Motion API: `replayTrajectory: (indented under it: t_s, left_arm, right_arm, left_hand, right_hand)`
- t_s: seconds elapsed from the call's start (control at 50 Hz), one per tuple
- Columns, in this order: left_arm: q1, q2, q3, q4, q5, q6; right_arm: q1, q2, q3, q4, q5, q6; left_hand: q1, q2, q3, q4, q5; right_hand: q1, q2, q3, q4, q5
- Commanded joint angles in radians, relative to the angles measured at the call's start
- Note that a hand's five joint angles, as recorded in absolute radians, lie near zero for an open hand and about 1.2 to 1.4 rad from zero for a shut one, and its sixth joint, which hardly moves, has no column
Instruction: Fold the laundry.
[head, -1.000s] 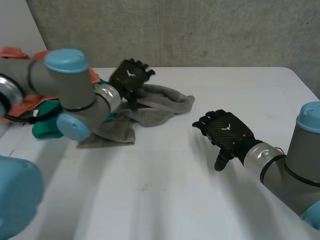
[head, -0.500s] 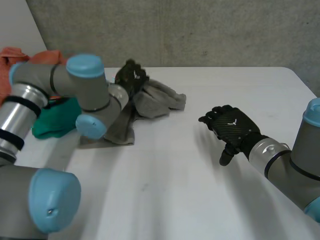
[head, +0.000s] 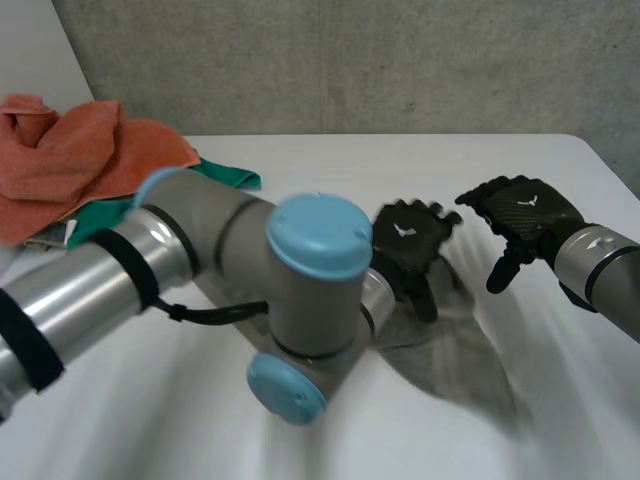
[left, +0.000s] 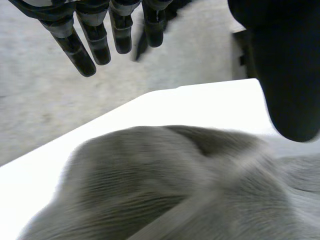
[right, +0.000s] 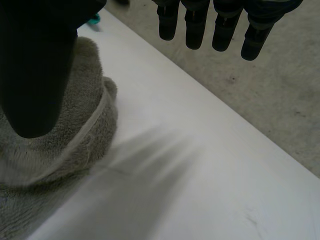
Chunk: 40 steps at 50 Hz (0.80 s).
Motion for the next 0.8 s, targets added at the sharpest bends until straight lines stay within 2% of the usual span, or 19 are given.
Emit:
replayTrajectory:
  t_s: [0.02, 0.04, 0.08, 0.16, 0.22, 0.28, 0.32, 0.38, 0.46, 0.54, 0.62, 0.7, 0.8]
  left_arm:
    - [0.228, 0.243, -0.105, -0.060, -0.051, 0.102]
    - [0.278, 0.281, -0.143, -0.056, -0.044, 0.125]
    - [0.329, 0.308, -0.177, -0.051, -0.028, 0.159]
    - [0.453, 0.325, -0.245, -0.060, 0.057, 0.318]
    - [0.495, 0.329, -0.294, -0.116, 0.093, 0.401]
    - [0.494, 0.334, -0.344, -0.154, 0.110, 0.420]
    - [0.445, 0.360, -0.410, -0.138, 0.118, 0.363]
    - [0.403, 0.385, -0.438, -0.123, 0.115, 0.326]
    - [0.295, 0.403, -0.452, -0.111, 0.081, 0.257]
    - [0.181, 0.391, -0.414, -0.126, 0.014, 0.197]
    - [0.106, 0.351, -0.340, -0.157, -0.054, 0.145]
    - [0.064, 0.259, -0.245, -0.189, -0.138, 0.099]
    - [0.063, 0.120, -0.115, -0.242, -0.240, 0.073]
  right_arm:
    - [0.058, -0.008, 0.002, 0.059, 0.010, -0.022]
    - [0.078, -0.018, 0.005, 0.079, 0.010, -0.027]
    - [0.102, -0.034, 0.008, 0.105, 0.010, -0.037]
    - [0.183, -0.058, 0.023, 0.181, 0.043, -0.091]
    - [0.197, -0.061, 0.037, 0.199, 0.112, -0.123]
    - [0.202, -0.058, 0.040, 0.173, 0.166, -0.145]
    - [0.195, -0.055, 0.048, 0.121, 0.186, -0.171]
    - [0.170, -0.051, 0.056, 0.081, 0.169, -0.202]
    - [0.115, -0.037, 0.062, 0.044, 0.088, -0.283]
    - [0.055, -0.018, 0.066, 0.042, -0.008, -0.395]
    - [0.023, -0.011, 0.070, 0.051, -0.038, -0.432]
    - [0.009, -0.012, 0.077, 0.064, -0.036, -0.415]
    - [0.001, -0.018, 0.094, 0.065, -0.036, -0.377]
  left_hand:
    - [-0.015, -0.030, -0.031, -0.023, -0.048]
    - [-0.015, -0.030, -0.031, -0.023, -0.048]
    - [-0.015, -0.030, -0.031, -0.023, -0.048]
    - [-0.015, -0.030, -0.031, -0.023, -0.048]
    - [-0.015, -0.030, -0.031, -0.023, -0.048]
    - [-0.003, -0.018, -0.019, -0.011, -0.036]
    - [0.053, 0.038, 0.037, 0.045, 0.020]
    - [0.076, 0.061, 0.060, 0.069, 0.044]
    - [0.161, 0.146, 0.145, 0.154, 0.129]
    - [0.240, 0.225, 0.224, 0.233, 0.208]
    - [0.261, 0.246, 0.245, 0.254, 0.229]
    - [0.270, 0.255, 0.254, 0.262, 0.237]
    - [0.294, 0.278, 0.277, 0.286, 0.261]
  right_hand:
    - [-0.044, -0.027, -0.028, -0.030, -0.046]
    - [-0.044, -0.027, -0.028, -0.030, -0.046]
    - [-0.044, -0.027, -0.028, -0.030, -0.046]
    - [-0.044, -0.027, -0.028, -0.030, -0.046]
    - [-0.044, -0.027, -0.028, -0.030, -0.046]
    - [-0.044, -0.027, -0.028, -0.030, -0.046]
    - [-0.044, -0.027, -0.028, -0.030, -0.046]
    - [-0.044, -0.027, -0.028, -0.030, -0.046]
    - [-0.044, -0.027, -0.028, -0.030, -0.046]
    - [-0.044, -0.027, -0.028, -0.030, -0.046]
    - [-0.044, -0.027, -0.028, -0.030, -0.046]
    - [-0.044, -0.027, -0.028, -0.030, -0.046]
    - [-0.044, -0.027, -0.028, -0.030, -0.046]
